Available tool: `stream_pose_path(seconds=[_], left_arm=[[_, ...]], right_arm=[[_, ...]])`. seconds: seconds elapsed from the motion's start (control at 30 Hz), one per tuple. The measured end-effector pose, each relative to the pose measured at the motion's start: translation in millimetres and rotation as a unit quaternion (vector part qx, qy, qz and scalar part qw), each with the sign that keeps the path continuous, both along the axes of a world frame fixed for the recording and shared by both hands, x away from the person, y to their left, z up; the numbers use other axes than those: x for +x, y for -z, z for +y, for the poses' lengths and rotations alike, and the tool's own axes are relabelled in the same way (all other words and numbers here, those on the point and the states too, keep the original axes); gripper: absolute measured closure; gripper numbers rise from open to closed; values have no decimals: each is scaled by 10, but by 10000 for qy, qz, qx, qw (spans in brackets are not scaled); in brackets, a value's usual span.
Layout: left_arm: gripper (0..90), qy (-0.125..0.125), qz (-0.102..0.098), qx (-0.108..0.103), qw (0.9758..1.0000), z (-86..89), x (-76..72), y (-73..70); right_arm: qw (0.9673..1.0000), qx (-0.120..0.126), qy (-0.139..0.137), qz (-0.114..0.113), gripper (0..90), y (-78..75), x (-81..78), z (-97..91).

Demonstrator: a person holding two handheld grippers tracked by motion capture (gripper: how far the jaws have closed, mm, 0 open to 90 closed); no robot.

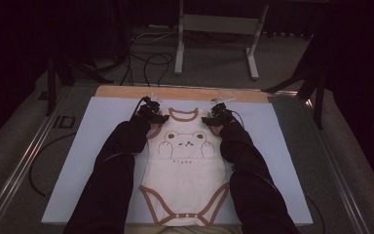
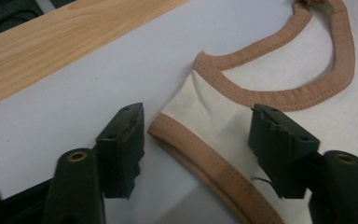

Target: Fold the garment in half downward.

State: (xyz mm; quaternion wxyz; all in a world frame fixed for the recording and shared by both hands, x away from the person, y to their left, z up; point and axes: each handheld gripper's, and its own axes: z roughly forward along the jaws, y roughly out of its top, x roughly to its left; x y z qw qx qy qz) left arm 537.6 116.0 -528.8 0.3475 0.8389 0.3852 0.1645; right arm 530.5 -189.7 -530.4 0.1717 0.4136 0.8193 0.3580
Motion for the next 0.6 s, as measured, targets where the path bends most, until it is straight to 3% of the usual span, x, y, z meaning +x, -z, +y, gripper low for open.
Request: stream_pose_path(seconds=[0.17, 0.6], left_arm=[[504, 125, 27, -33, 9999, -28, -6, -10], [755, 187, 183, -164, 9995, -112, -31, -21]], right_arm=[[10000, -36, 20, 10, 460, -10, 15, 19], [9990, -200, -360, 149, 824, -65, -3, 136]])
